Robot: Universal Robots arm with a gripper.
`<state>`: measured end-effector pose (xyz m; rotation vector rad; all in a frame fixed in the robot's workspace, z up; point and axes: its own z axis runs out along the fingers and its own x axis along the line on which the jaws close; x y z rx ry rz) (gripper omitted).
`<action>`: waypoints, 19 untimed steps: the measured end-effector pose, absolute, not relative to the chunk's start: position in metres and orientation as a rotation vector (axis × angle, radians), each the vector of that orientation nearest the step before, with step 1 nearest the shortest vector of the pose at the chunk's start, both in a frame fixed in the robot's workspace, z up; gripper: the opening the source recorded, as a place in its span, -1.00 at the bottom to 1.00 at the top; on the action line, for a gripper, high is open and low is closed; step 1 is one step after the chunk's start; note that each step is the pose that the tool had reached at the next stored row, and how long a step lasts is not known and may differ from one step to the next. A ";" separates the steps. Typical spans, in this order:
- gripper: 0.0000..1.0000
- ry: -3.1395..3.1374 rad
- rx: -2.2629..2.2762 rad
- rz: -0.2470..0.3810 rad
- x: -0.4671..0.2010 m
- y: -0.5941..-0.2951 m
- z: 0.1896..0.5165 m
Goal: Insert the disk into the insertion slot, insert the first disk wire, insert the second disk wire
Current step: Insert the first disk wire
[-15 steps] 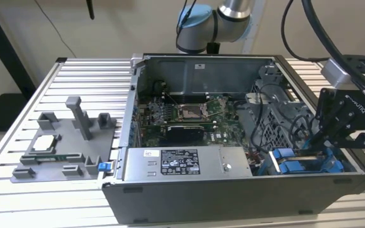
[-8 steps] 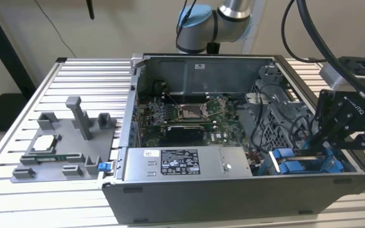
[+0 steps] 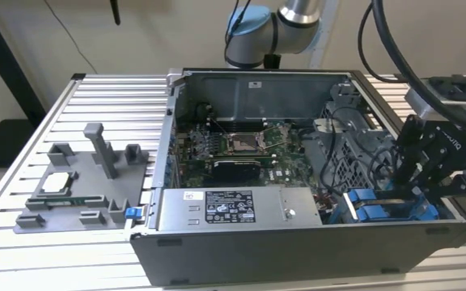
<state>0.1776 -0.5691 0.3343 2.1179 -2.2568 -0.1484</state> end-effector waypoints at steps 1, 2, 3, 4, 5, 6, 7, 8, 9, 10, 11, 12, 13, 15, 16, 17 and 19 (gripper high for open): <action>1.00 -2.256 2.117 -0.147 0.178 -0.569 0.338; 1.00 -2.256 2.117 -0.149 0.178 -0.569 0.342; 1.00 -2.256 2.117 -0.148 0.178 -0.569 0.346; 1.00 -2.256 2.117 -0.149 0.178 -0.569 0.349; 1.00 -2.256 2.117 -0.149 0.178 -0.569 0.352; 1.00 -2.256 2.117 -0.149 0.178 -0.569 0.355; 1.00 -2.255 2.116 -0.149 0.178 -0.569 0.358; 1.00 -2.255 2.116 -0.149 0.178 -0.569 0.361; 1.00 -2.255 2.116 -0.149 0.178 -0.569 0.364; 1.00 -2.255 2.116 -0.150 0.177 -0.569 0.367; 1.00 -2.255 2.116 -0.149 0.177 -0.569 0.370; 1.00 -2.255 2.116 -0.149 0.177 -0.569 0.372; 1.00 -2.254 2.115 -0.148 0.177 -0.569 0.375; 1.00 -2.254 2.115 -0.148 0.177 -0.569 0.379; 1.00 -2.254 2.114 -0.148 0.177 -0.569 0.382; 1.00 -2.253 2.114 -0.148 0.177 -0.569 0.384; 1.00 -2.252 2.113 -0.147 0.177 -0.569 0.387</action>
